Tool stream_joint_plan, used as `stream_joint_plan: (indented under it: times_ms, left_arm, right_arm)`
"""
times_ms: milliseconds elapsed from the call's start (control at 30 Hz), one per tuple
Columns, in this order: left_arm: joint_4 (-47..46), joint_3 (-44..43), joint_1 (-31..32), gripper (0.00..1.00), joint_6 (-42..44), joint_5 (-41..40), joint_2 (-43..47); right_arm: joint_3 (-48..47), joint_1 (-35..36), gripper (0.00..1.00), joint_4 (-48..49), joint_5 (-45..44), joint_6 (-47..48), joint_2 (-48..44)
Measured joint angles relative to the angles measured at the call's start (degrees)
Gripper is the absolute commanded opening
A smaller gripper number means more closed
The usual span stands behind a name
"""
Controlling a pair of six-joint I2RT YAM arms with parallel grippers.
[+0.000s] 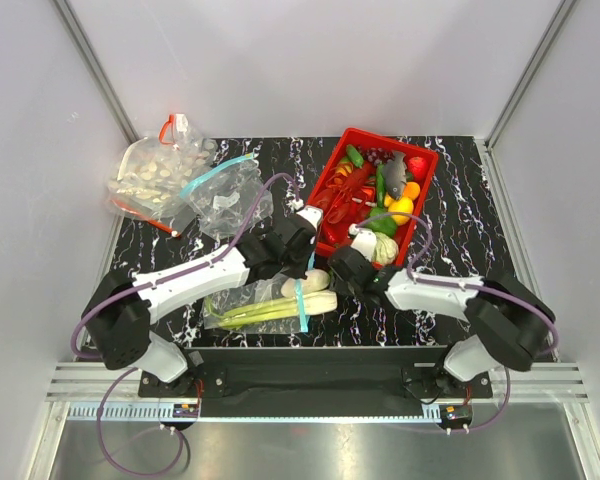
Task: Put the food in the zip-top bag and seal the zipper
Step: Place the fake vegetable in the zipper food storage bag.
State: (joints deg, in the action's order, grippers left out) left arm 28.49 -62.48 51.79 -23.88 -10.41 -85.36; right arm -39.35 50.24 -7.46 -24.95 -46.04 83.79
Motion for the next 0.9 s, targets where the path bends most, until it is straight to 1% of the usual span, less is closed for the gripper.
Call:
stream_joint_plan:
  times_ms: [100,167,267,367,433,533,633,700,767,800,833,867,900]
  left_arm:
    - [-0.2,0.0,0.0,0.0,0.11,0.28,-0.33]
    - [-0.33,0.0,0.0,0.0,0.15,0.59,-0.76]
    - [-0.42,0.0,0.0,0.0,0.22,0.94,-1.25]
    - [-0.52,0.0,0.0,0.0,0.37,1.05,-1.29]
    - [-1.01,-0.02,-0.02,0.0,0.46,1.05,-1.31]
    - [-1.01,-0.02,-0.02,0.0,0.57,1.05,-1.4]
    - [-0.98,-0.02,-0.02,0.0,0.87,1.07,-1.4]
    - [-0.98,-0.04,-0.02,0.0,0.98,1.07,-1.4]
    - [-0.96,-0.04,-0.02,0.0,1.07,1.18,-1.4]
    - [-0.96,-0.04,-0.02,0.0,1.18,1.22,-1.4]
    - [-0.96,-0.04,-0.02,0.0,1.2,1.22,-1.4]
    - [-0.94,-0.04,-0.02,0.0,1.25,1.22,-1.4]
    - [-0.94,-0.04,-0.02,0.0,1.36,1.22,-1.4]
  right_arm:
    - [-2.73,0.13,0.43,3.65,3.15,2.43,3.8]
    - [-2.89,0.94,0.43,7.08,5.07,4.92,4.11]
    - [-2.4,4.35,0.41,12.5,6.95,9.16,3.23]
    - [0.72,7.28,0.4,17.51,10.16,12.07,-1.09]
    - [3.89,7.37,0.4,20.02,12.33,13.27,-4.83]
    - [7.02,7.37,0.4,21.79,13.66,14.03,-9.42]
    - [8.87,7.37,0.38,21.53,13.42,14.08,-13.03]
    - [9.51,7.34,0.43,20.7,12.7,13.77,-14.99]
    - [9.49,6.95,0.51,19.5,12.02,13.2,-16.37]
    - [9.49,6.54,0.52,18.93,11.91,13.07,-16.81]
    - [9.49,6.05,0.5,18.23,11.8,12.98,-17.09]
    - [9.49,5.09,0.45,17.62,11.8,12.85,-17.14]
    - [9.49,4.02,0.36,17.07,11.96,12.83,-17.14]
